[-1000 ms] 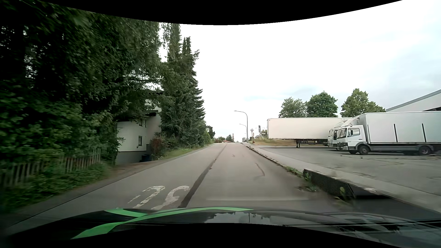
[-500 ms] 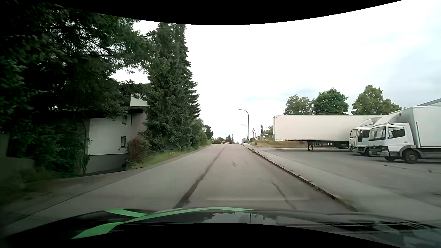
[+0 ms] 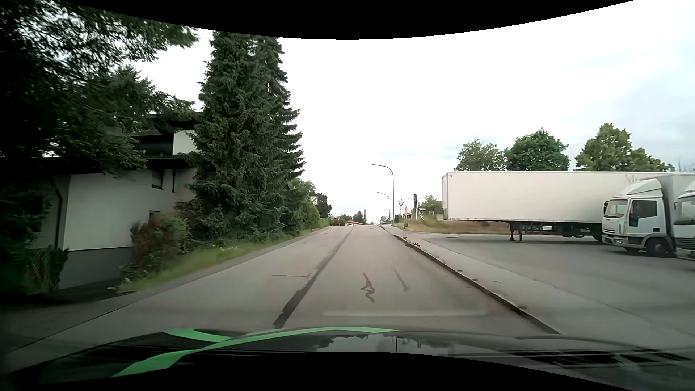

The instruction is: Follow the waypoints while adhering to traffic rules and regulations

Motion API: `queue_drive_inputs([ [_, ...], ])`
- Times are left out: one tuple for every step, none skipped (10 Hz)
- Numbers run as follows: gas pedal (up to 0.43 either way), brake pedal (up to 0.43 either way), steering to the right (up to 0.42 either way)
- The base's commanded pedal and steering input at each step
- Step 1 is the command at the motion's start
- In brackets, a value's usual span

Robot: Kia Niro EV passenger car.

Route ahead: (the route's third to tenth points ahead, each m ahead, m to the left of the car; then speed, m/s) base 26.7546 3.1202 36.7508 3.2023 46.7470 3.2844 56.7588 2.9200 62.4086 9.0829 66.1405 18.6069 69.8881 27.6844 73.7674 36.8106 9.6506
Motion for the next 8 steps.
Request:
queue_drive_inputs([
  [0.209, 0.0, 0.003],
  [0.209, 0.0, 0.003],
  [0.209, 0.0, 0.003],
  [0.197, 0.0, 0.002],
  [0.177, 0.0, 0.002],
  [0.177, 0.0, 0.002],
  [0.177, 0.0, 0.002],
  [0.169, 0.0, 0.001],
])
